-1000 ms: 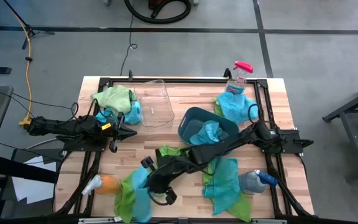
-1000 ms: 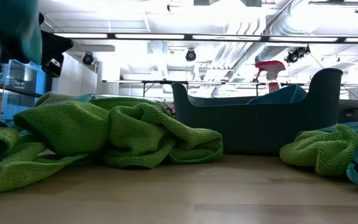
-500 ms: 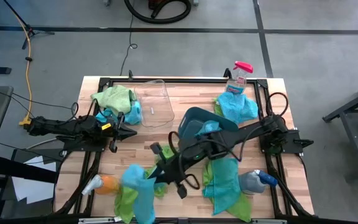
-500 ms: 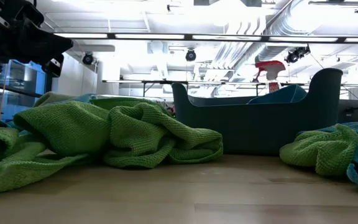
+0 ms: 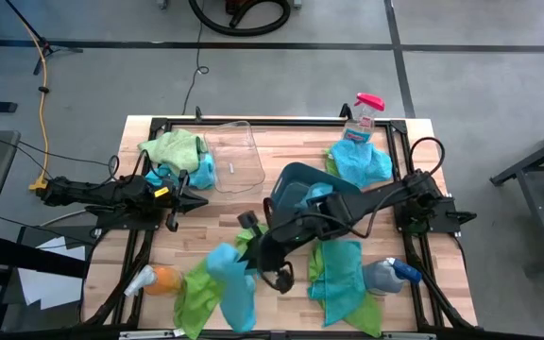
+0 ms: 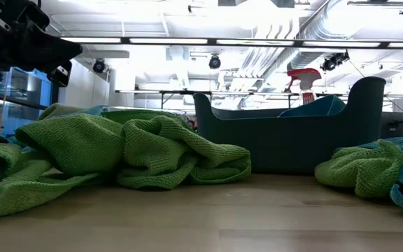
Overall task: Sort microfiber towel by color & place in baskets
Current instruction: Put the blue towel into the blue bin
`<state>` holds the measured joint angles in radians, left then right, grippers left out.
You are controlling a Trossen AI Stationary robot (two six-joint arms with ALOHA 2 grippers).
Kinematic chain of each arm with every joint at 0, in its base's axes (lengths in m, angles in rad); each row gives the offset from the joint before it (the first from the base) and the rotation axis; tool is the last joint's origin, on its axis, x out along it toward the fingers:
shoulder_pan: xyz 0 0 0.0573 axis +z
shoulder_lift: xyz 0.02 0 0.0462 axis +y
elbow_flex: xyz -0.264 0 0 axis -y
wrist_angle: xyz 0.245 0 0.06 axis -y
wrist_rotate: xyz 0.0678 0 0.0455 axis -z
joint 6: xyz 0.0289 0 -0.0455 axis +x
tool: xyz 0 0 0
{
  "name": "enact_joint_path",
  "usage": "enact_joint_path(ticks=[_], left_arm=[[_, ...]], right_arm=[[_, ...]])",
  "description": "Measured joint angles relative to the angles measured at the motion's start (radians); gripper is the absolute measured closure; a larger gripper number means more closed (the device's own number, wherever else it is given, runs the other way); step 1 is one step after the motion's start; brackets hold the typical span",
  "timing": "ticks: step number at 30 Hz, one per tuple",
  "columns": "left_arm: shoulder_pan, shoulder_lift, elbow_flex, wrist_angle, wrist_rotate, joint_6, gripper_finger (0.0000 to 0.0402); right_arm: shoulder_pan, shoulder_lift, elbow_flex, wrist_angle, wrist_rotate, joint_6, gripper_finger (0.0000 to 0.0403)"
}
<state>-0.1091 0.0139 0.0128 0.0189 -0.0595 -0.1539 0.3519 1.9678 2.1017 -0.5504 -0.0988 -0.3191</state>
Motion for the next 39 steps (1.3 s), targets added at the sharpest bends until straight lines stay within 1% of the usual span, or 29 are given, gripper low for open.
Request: enact_joint_path(ticks=[3,9,13,16,21,24,26,28,29,34,36,39], left_arm=[[0.0,0.0,0.0,0.0,0.0,0.0,0.0401],[0.0,0.0,0.0,0.0,0.0,0.0,0.0401],[0.0,0.0,0.0,0.0,0.0,0.0,0.0401],[0.0,0.0,0.0,0.0,0.0,0.0,0.0401],[0.0,0.0,0.0,0.0,0.0,0.0,0.0401],[0.0,0.0,0.0,0.0,0.0,0.0,0.0401],[0.0,0.0,0.0,0.0,0.0,0.0,0.0401],[0.0,0.0,0.0,0.0,0.0,0.0,0.0401],[0.0,0.0,0.0,0.0,0.0,0.0,0.0401],[0.0,0.0,0.0,0.0,0.0,0.0,0.0401],[0.0,0.0,0.0,0.0,0.0,0.0,0.0401],[0.0,0.0,0.0,0.0,0.0,0.0,0.0401]], right_arm=[[-0.014,-0.027,0.0,-0.11,0.049,0.005,0.0403],[-0.038,-0.133,0.0,-0.3,0.165,0.031,0.0403],[-0.04,-0.231,0.0,-0.397,0.301,0.042,0.0403],[-0.04,-0.291,-0.002,-0.487,0.42,0.091,0.0403],[-0.04,-0.36,-0.003,-0.681,0.622,0.258,0.0403],[-0.04,-0.371,-0.004,-0.844,0.758,0.431,0.0403],[-0.04,-0.372,-0.004,-0.95,0.815,0.555,0.0403],[-0.04,-0.37,-0.004,-1.023,0.821,0.656,0.0403],[-0.04,-0.367,-0.005,-1.026,0.819,0.685,0.0403],[-0.03,-0.359,-0.029,-0.952,0.801,0.742,0.0403],[-0.03,-0.359,-0.062,-0.935,0.796,0.817,0.0403],[-0.031,-0.357,-0.145,-0.925,0.795,0.971,0.0403]])
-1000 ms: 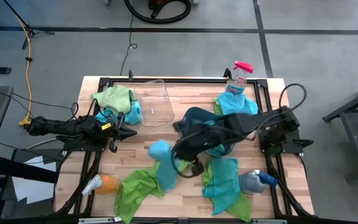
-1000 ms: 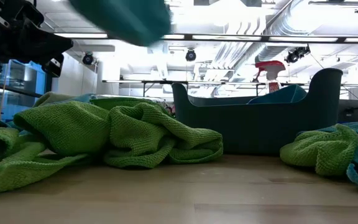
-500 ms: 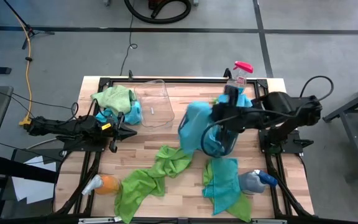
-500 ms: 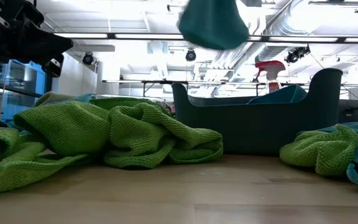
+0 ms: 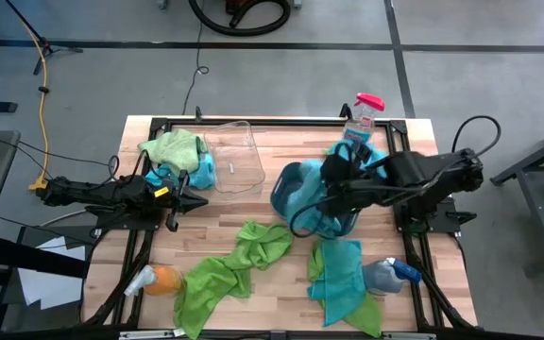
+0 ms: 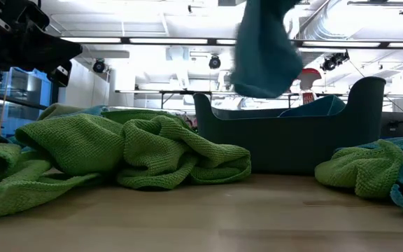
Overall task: Sort microfiber towel by color & place in baskets
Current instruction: Put the blue towel into the blue bin
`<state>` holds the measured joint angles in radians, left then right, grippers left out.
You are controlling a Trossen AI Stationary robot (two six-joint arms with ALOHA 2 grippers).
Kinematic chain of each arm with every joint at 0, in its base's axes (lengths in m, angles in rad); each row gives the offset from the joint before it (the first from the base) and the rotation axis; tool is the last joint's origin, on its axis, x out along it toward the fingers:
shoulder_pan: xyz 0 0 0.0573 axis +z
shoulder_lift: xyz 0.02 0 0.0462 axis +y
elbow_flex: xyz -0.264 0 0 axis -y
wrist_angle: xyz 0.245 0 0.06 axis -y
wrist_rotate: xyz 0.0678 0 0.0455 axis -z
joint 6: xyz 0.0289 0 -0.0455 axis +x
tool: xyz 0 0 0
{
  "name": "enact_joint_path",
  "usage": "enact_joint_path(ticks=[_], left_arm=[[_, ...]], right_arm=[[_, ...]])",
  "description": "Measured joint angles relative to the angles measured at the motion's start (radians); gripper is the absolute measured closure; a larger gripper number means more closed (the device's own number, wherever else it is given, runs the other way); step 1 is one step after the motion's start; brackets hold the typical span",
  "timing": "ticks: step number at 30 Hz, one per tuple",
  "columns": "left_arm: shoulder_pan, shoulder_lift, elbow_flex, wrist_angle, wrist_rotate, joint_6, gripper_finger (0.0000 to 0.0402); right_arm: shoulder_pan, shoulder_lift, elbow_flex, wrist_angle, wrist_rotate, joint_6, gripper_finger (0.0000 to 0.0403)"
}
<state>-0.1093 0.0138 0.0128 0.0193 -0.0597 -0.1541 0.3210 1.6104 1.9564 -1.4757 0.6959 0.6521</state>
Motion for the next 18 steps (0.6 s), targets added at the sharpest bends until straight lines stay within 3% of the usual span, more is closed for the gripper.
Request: enact_joint_path(ticks=[9,13,18], left_arm=[[0.0,0.0,0.0,0.0,0.0,0.0,0.0401],[0.0,0.0,0.0,0.0,0.0,0.0,0.0401],[0.0,0.0,0.0,0.0,0.0,0.0,0.0401]], right_arm=[[-0.035,-0.014,-0.32,-0.021,-0.068,0.458,0.0403],[-0.053,-0.056,-0.327,-0.027,-0.047,0.525,0.0403],[-0.053,-0.112,-0.232,-0.06,0.019,0.51,0.0403]])
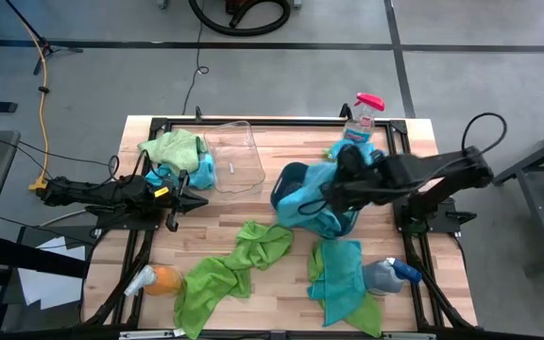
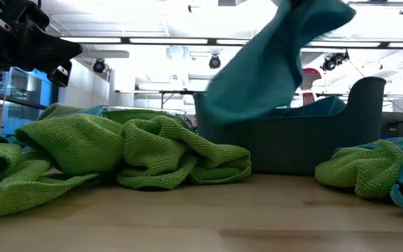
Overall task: Sort microfiber towel by color & place in baskets
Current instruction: Put the blue towel into the blue bin
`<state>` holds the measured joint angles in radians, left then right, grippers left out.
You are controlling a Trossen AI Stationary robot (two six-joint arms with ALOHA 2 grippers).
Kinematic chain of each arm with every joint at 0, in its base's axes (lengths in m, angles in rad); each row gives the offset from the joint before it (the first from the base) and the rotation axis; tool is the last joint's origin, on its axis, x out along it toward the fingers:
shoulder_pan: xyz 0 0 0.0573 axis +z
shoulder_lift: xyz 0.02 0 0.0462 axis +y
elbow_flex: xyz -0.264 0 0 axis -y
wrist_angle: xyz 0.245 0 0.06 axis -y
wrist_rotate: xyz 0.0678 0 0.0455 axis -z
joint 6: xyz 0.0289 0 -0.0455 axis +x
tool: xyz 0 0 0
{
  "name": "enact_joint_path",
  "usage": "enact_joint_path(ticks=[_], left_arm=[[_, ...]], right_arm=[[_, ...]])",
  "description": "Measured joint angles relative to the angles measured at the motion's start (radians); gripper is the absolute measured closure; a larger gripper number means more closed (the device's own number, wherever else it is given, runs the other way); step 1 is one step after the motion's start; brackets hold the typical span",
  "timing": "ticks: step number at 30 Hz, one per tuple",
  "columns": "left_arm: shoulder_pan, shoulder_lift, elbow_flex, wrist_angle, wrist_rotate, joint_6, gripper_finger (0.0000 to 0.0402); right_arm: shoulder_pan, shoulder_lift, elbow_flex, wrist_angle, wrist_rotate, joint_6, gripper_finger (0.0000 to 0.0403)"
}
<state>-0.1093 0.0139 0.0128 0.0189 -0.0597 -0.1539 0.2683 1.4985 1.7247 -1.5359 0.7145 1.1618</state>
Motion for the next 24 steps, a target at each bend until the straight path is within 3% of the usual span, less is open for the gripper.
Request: enact_joint_path(ticks=[6,12,24], left_arm=[[0.0,0.0,0.0,0.0,0.0,0.0,0.0401],[0.0,0.0,0.0,0.0,0.0,0.0,0.0401],[0.0,0.0,0.0,0.0,0.0,0.0,0.0401]], right_arm=[[0.0,-0.023,0.087,-0.023,0.064,-0.044,0.0403],[-0.006,0.0,0.009,0.047,0.048,-0.008,0.0403],[-0.026,0.014,-0.39,0.683,-0.043,0.073,0.0403]])
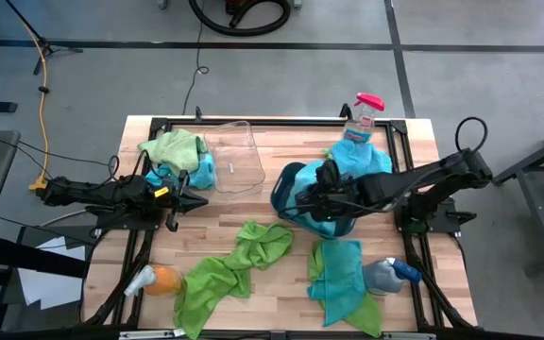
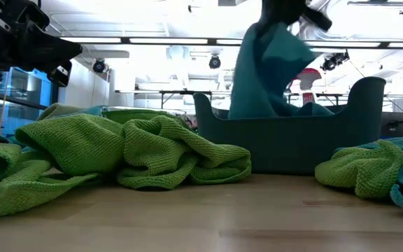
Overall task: Sort microfiber towel by color & place in baskets
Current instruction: Put the blue towel into the blue bin
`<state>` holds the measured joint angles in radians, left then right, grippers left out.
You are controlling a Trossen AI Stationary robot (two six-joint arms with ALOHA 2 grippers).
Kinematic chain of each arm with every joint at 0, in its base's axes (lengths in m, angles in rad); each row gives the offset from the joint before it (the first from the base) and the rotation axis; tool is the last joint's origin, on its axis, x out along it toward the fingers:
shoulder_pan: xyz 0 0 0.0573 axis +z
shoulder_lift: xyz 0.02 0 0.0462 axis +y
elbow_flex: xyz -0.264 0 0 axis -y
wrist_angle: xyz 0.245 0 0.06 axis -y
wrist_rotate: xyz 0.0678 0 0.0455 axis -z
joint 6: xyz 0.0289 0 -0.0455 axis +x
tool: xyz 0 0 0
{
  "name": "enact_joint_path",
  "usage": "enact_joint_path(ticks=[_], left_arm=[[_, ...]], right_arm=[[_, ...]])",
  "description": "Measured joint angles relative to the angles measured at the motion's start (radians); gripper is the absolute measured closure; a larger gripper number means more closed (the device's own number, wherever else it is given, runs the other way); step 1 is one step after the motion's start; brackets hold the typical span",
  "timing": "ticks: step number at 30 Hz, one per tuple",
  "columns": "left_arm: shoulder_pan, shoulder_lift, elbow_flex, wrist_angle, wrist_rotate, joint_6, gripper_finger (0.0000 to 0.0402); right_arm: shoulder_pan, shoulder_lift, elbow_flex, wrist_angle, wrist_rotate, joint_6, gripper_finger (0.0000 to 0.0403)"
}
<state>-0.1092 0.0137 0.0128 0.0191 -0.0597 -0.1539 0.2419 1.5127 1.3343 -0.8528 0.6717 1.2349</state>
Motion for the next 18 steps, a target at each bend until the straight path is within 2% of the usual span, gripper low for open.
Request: enact_joint_path(ticks=[8,12,18], left_arm=[[0.0,0.0,0.0,0.0,0.0,0.0,0.0401],[0.0,0.0,0.0,0.0,0.0,0.0,0.0401],[0.0,0.0,0.0,0.0,0.0,0.0,0.0401]], right_arm=[[-0.097,0.0,-0.118,0.039,-0.117,0.173,0.0403],[-0.152,0.0,-0.162,0.083,-0.25,0.174,0.0403],[-0.17,-0.001,-0.258,0.14,-0.334,0.237,0.0403]])
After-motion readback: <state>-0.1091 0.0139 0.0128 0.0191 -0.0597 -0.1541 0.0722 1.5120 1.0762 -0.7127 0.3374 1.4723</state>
